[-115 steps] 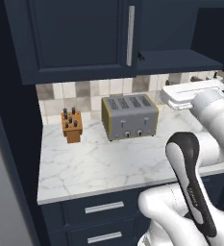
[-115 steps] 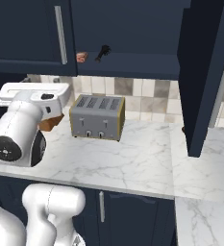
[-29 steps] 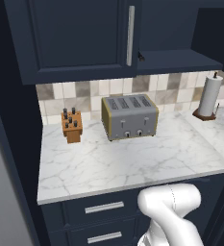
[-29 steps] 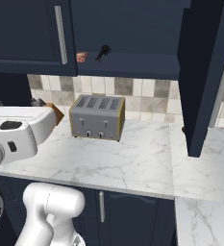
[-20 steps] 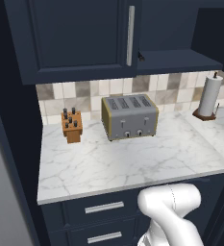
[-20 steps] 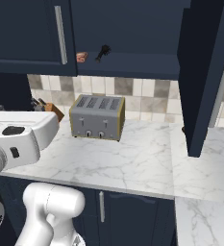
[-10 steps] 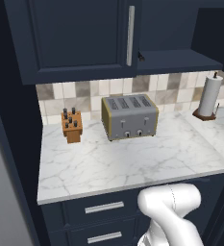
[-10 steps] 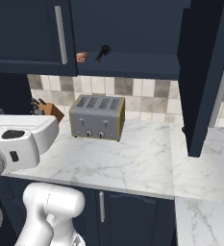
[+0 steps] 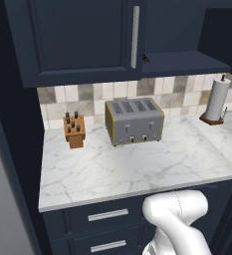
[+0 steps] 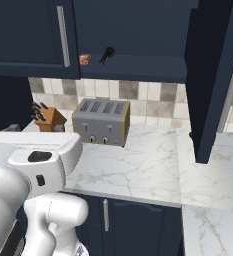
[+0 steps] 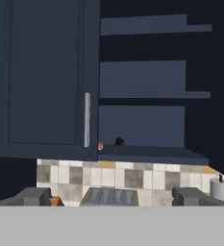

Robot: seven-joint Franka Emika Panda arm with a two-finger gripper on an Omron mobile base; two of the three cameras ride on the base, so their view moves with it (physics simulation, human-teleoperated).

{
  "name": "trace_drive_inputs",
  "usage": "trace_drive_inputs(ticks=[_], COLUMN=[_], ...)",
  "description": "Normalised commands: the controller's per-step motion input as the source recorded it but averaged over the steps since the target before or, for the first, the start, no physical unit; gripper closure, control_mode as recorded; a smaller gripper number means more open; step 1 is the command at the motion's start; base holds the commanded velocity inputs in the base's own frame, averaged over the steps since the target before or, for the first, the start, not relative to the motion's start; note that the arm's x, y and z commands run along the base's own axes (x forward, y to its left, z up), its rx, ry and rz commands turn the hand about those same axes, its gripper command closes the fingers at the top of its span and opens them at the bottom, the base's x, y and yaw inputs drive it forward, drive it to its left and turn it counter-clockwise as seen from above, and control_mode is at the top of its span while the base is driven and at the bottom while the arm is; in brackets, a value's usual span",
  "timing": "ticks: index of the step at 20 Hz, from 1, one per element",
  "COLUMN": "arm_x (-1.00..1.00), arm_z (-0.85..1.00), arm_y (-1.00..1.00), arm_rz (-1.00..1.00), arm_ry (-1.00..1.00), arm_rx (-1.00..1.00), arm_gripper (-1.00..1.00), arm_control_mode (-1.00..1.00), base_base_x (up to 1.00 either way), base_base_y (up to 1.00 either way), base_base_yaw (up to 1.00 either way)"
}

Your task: Pick up the bar soap and dish brush from the sink, and place them back in the cabinet, and close the cabinet doors.

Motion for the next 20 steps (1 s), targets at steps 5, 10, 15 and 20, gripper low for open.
trace_drive_inputs(ticks=[5,10,15,20], arm_x=[-0.13,-0.1,-0.14,-0.22], arm_z=[-0.05,0.0,0.0,0.0], arm_y=[-0.52,-0.57,-0.55,-0.54], arm_rz=[0.05,0.05,0.03,0.01], arm_ry=[0.0,0.0,0.0,0.0], arm_rx=[0.0,0.0,0.0,0.0], arm_gripper=[-1.0,-1.0,-1.0,-1.0], arm_control_mode=[-1.0,-1.0,-1.0,-1.0], base_base_x=[0.0,0.0,0.0,0.0], base_base_y=[0.0,0.0,0.0,0.0], base_base_yaw=[0.0,0.0,0.0,0.0])
